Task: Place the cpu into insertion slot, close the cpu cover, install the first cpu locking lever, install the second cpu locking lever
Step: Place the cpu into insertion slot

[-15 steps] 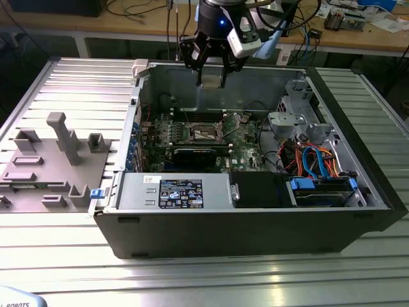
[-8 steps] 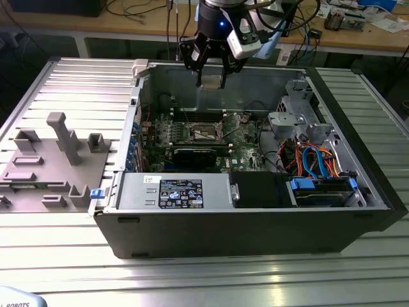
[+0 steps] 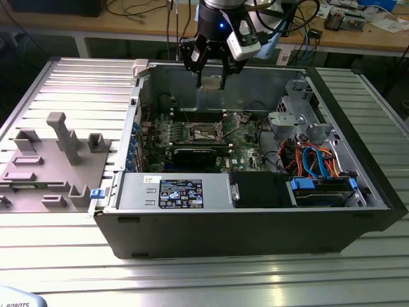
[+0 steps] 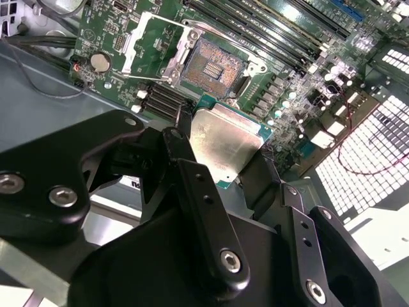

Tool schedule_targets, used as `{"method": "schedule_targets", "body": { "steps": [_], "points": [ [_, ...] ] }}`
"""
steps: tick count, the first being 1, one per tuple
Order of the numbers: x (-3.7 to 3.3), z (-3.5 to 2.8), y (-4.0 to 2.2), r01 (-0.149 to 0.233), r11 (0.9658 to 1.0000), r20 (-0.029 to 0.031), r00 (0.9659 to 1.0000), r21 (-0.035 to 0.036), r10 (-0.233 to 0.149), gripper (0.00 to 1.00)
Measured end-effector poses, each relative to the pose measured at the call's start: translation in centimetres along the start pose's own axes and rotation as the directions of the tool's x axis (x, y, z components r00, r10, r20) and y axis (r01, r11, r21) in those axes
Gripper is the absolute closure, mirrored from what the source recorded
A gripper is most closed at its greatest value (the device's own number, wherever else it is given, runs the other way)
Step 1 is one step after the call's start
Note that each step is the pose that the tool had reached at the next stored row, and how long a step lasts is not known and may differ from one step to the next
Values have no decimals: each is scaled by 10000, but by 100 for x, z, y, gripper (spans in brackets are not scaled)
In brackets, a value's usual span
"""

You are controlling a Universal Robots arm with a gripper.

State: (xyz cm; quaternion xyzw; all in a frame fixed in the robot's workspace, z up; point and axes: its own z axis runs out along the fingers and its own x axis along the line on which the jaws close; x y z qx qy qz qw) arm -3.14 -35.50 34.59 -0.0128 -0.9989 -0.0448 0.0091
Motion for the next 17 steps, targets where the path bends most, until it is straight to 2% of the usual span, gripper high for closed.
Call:
{"method": "schedule_targets", "body": {
  "steps": [2, 3, 17],
  "points": [
    [0, 9, -1, 0, 10000, 0, 10000, 1, 0, 45],
    [-1, 46, -4, 0, 10000, 0, 10000, 1, 0, 45],
    [-2, 91, -8, 0, 10000, 0, 10000, 1, 0, 45]
  ]
}}
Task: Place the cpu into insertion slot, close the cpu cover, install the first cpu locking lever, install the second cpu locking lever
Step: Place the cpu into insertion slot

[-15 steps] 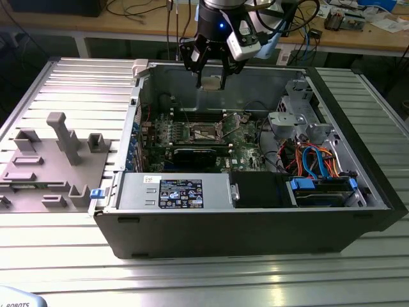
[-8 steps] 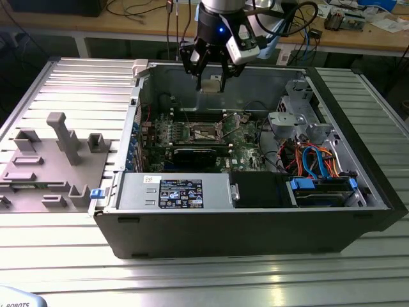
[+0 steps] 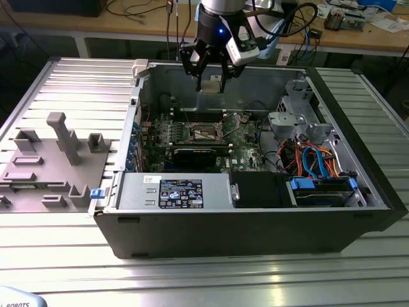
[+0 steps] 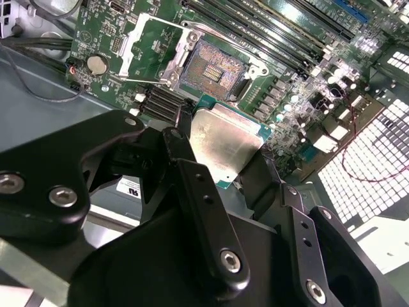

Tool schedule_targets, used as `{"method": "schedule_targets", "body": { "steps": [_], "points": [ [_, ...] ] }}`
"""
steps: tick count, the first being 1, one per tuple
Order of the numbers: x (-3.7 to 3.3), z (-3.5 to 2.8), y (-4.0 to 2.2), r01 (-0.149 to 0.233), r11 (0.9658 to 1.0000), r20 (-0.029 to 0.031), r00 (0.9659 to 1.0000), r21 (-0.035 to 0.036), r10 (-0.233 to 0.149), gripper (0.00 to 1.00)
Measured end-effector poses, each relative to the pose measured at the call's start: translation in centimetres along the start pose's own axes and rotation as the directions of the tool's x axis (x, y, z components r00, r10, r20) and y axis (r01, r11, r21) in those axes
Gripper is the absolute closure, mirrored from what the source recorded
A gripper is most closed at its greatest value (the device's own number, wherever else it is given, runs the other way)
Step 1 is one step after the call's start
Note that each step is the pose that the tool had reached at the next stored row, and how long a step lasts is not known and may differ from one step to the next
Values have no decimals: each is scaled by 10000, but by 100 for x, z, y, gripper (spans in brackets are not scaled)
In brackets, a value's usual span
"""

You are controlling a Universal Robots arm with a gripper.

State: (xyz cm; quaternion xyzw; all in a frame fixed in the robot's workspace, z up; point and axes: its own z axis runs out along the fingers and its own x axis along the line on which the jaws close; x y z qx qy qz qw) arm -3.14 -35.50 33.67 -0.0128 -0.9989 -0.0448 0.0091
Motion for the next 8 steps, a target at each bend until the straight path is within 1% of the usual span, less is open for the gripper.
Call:
{"method": "schedule_targets", "body": {
  "steps": [8],
  "points": [
    [-1, 28, -2, 0, 10000, 0, 10000, 0, 0, 45]
  ]
}}
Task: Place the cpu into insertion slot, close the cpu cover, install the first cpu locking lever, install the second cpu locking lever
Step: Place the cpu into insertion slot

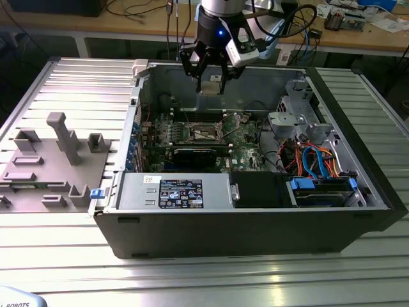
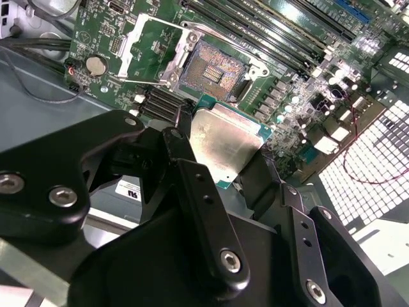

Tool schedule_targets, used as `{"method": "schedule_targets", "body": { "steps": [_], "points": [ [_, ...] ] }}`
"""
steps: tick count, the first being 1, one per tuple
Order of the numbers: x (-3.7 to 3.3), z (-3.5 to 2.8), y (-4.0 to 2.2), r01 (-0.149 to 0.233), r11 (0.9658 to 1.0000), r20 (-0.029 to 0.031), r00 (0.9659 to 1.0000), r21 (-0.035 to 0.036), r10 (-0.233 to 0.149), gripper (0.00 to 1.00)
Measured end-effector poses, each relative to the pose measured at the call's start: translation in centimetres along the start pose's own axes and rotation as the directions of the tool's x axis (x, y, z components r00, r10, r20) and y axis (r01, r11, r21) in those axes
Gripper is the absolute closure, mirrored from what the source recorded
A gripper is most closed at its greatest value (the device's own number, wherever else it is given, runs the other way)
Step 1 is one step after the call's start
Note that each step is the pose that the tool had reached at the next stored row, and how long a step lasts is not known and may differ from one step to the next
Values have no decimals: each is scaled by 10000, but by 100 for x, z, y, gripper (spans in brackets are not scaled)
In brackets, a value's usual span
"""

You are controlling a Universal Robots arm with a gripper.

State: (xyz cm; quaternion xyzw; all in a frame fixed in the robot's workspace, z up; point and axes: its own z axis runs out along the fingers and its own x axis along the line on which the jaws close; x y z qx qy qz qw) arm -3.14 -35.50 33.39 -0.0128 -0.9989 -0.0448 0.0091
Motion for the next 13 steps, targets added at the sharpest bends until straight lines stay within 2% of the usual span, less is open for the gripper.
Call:
{"method": "schedule_targets", "body": {
  "steps": [13],
  "points": [
    [-1, 35, -3, 0, 10000, 0, 10000, -1, 0, 45]
  ]
}}
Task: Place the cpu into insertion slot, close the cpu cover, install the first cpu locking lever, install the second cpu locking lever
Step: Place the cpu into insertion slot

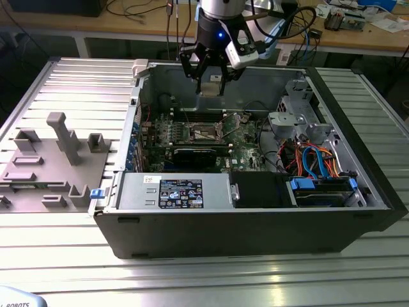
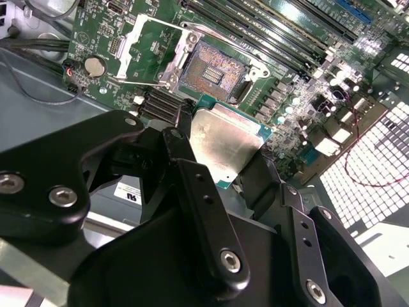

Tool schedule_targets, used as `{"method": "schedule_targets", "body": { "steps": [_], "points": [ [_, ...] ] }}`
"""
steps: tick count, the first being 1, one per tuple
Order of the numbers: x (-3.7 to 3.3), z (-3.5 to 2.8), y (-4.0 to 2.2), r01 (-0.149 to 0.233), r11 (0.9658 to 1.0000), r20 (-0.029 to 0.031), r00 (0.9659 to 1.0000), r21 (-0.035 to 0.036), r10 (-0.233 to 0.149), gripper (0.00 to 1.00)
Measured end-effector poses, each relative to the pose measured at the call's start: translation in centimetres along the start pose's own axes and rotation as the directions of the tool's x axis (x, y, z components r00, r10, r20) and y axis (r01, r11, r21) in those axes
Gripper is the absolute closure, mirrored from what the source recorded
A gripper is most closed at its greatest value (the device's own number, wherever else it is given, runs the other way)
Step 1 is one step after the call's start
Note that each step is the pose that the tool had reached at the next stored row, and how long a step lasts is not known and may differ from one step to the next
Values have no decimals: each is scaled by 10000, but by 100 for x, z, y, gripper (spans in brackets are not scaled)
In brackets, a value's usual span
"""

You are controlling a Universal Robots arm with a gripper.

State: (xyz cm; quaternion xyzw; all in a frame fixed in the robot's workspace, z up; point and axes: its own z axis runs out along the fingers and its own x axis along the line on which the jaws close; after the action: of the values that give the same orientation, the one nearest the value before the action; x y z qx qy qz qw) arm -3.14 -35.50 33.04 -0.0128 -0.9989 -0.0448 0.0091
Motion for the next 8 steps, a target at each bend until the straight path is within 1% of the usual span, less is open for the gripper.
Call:
{"method": "schedule_targets", "body": {
  "steps": [8],
  "points": [
    [0, 21, -2, 0, 10000, 0, 10000, 0, 0, 45]
  ]
}}
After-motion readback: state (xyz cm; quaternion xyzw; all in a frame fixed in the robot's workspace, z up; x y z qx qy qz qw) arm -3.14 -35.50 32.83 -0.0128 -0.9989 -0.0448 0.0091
